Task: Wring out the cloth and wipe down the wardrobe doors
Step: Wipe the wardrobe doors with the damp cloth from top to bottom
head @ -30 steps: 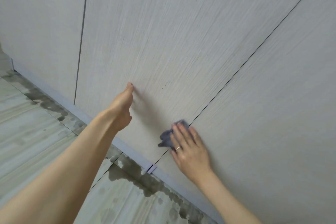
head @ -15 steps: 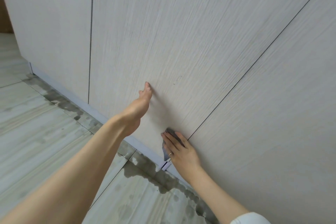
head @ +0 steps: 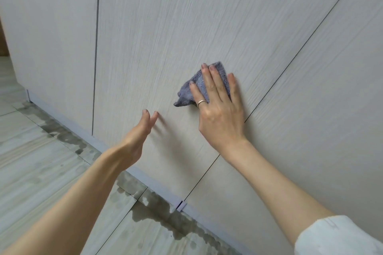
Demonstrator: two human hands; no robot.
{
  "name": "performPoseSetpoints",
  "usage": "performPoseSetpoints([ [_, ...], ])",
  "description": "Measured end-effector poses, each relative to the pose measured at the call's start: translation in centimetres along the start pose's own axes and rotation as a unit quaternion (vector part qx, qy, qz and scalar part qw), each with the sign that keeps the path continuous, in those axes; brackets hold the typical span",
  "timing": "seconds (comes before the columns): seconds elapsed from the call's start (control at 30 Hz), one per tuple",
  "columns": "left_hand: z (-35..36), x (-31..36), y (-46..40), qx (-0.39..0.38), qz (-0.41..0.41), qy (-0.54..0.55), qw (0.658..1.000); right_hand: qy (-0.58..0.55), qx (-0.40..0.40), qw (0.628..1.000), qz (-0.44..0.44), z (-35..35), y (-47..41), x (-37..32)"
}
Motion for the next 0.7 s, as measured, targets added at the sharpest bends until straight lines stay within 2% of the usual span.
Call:
performPoseSetpoints([
  [0.07, 0.0, -0.3, 0.1, 0.007, -0.005, -0.008, 1.000, -0.004, 0.025, 1.000, 0.012, -0.4, 0.2, 0.1],
  [0.13, 0.5, -0.2, 0.4, 0.006, -0.001, -0.013, 1.000, -0.019, 0.022, 0.999, -0.032, 0.6, 1.7, -2.2],
  [0.23, 1.2, -0.1, 1.2, 0.000, 0.005, -0.019, 1.000, -0.046, -0.059, 0.985, -0.155, 3.1, 6.0, -6.9],
  [0.3, 1.1, -0.3, 1.4, 0.001, 0.006, -0.031, 0.999, -0.064, -0.100, 0.978, -0.174, 3.3, 7.8, -7.1],
  [0.37, -0.3, -0.2, 1.3, 0.055, 0.010, -0.032, 0.998, -0.068, -0.084, 0.983, -0.147, 1.6, 7.4, -4.9],
  [0.43, -2.5, -0.2, 1.5, 0.151, 0.011, 0.014, 0.988, -0.066, -0.042, 0.992, -0.099, -0.9, 5.6, -1.7],
  [0.5, -3.9, -0.2, 2.2, 0.208, 0.011, 0.064, 0.976, -0.066, 0.016, 0.996, -0.048, -3.2, 3.7, 1.8],
  [0.6, -4.3, 0.3, 2.4, 0.233, 0.013, 0.091, 0.968, -0.031, 0.083, 0.996, 0.011, -5.5, 1.0, 6.2],
  [0.7, -4.8, 0.5, 2.8, 0.251, 0.012, 0.128, 0.959, 0.008, 0.111, 0.992, 0.055, -5.8, -1.1, 7.2],
])
Point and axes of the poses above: each hand's wrist, its own y-axis away from the middle knuckle, its own z-axis out of the palm, x = y × z, the point moved 9 cm from there along -y, towards the middle knuckle, and after that the axes turned 14 degrees about -z, right-handed, at the moved point
